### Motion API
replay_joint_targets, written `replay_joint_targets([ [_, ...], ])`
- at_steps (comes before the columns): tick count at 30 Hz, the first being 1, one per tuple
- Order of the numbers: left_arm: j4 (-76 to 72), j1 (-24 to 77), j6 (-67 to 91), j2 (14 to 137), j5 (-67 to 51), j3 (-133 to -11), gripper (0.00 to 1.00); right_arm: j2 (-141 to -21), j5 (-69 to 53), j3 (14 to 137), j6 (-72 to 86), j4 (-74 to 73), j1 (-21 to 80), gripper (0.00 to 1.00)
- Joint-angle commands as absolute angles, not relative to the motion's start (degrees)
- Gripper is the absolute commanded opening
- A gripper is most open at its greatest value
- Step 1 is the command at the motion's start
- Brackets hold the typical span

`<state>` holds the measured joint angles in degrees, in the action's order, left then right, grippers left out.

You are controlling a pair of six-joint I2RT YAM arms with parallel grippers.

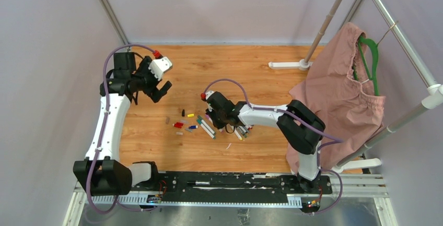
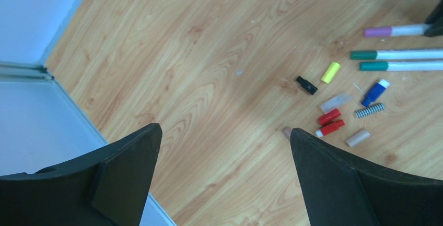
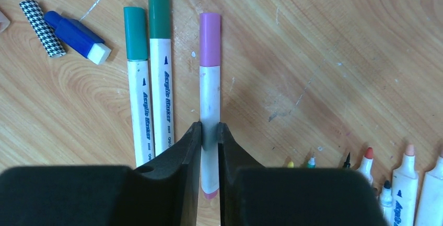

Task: Open the pen caps

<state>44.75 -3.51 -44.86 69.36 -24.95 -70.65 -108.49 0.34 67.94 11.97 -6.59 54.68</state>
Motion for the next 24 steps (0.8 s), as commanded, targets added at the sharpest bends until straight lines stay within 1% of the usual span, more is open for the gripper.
replay_joint_targets([
  [1,50.5,-3.9,-48.8,68.7,-31.1,-70.8,1.0,-108.1,3.2,65.2,10.0,-8.7,55.5,0.1],
  [3,53.9,-3.9,-53.0,68.3,-33.5,-69.5,0.96,-106.1,2.5,64.4,9.9,-8.4,55.4,0.05],
  [4,55.1,-3.9,-55.6,67.8,-34.2,-68.1,0.95,-104.9,2.4,64.0,10.2,-8.4,55.3,0.01],
  [5,56.0,-3.9,-58.5,66.6,-34.4,-66.5,0.95,-103.2,1.4,63.5,10.6,-8.4,55.1,0.0],
  [7,56.2,-3.9,-63.0,64.3,-34.0,-63.2,0.97,-100.2,-2.4,62.8,12.0,-8.3,54.2,0.0],
  [10,56.2,-3.8,-70.5,59.6,-35.1,-58.6,0.97,-97.1,-10.9,62.8,14.2,-8.3,52.1,0.0],
  [12,56.1,-2.9,-78.2,55.5,-35.9,-54.9,0.97,-95.5,-16.4,63.3,15.7,-8.8,50.7,0.0],
  [15,56.0,2.4,-84.9,49.8,-33.6,-50.4,1.0,-93.8,-21.7,64.9,15.9,-11.4,50.3,0.0],
  [18,55.9,8.1,-87.3,46.5,-32.0,-49.0,1.0,-92.6,-26.3,67.1,16.5,-13.5,50.2,0.0],
  [21,55.9,13.4,-90.0,45.6,-30.8,-48.8,1.0,-93.1,-33.9,69.4,18.8,-14.1,50.3,0.0],
  [24,54.4,17.1,-91.6,46.6,-29.1,-48.8,1.0,-94.1,-38.3,71.8,21.9,-14.1,50.3,0.0],
])
